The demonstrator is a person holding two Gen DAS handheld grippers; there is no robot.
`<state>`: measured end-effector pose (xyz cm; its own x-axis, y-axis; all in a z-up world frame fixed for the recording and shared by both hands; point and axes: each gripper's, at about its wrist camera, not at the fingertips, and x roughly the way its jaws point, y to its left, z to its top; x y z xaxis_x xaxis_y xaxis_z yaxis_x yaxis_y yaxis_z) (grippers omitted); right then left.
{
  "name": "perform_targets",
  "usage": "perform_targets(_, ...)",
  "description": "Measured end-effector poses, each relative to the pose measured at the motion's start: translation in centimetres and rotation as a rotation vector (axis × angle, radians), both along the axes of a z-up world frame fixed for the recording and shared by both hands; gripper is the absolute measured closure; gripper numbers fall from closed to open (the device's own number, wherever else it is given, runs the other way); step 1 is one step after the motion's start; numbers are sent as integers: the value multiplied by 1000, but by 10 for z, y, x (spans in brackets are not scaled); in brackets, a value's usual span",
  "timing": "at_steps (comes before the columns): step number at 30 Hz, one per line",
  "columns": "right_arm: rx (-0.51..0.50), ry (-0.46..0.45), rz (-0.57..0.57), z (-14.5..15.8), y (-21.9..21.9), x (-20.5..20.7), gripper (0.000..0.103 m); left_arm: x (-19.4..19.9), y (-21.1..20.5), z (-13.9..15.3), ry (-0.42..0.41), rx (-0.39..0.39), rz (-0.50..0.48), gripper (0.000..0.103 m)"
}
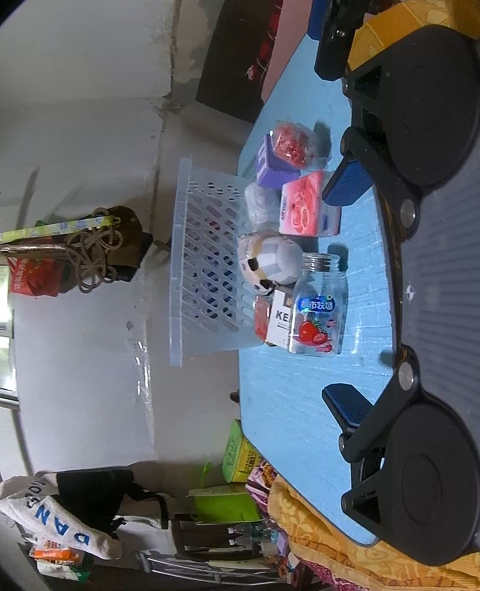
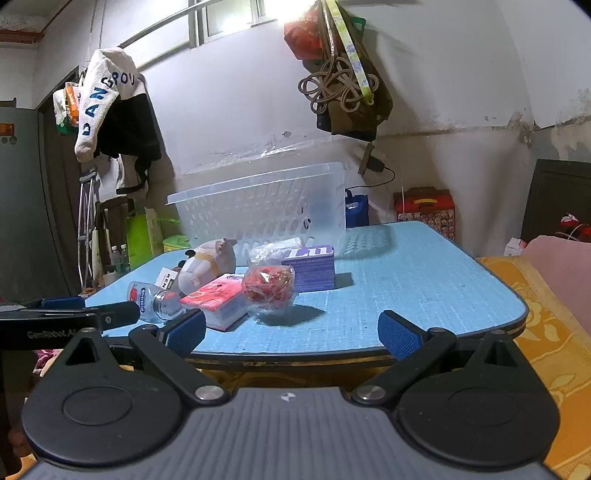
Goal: Organize objects
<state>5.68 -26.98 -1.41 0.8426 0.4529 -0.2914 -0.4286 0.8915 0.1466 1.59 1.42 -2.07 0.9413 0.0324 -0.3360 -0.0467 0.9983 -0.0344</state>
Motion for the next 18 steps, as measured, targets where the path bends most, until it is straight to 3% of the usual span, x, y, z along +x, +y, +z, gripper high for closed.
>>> perform_targets(7,-40,-11,-7,-4,7,1,5,1,-1,-4,-5,-6,-4,0)
perform_targets(12,-1,0,12,-4,2,1,5,-1,-3,-5,-20,24,25,0)
perform_targets(18,23,15,23,-2,-2,0,4,-2,-1,-5,-15,7,5,0)
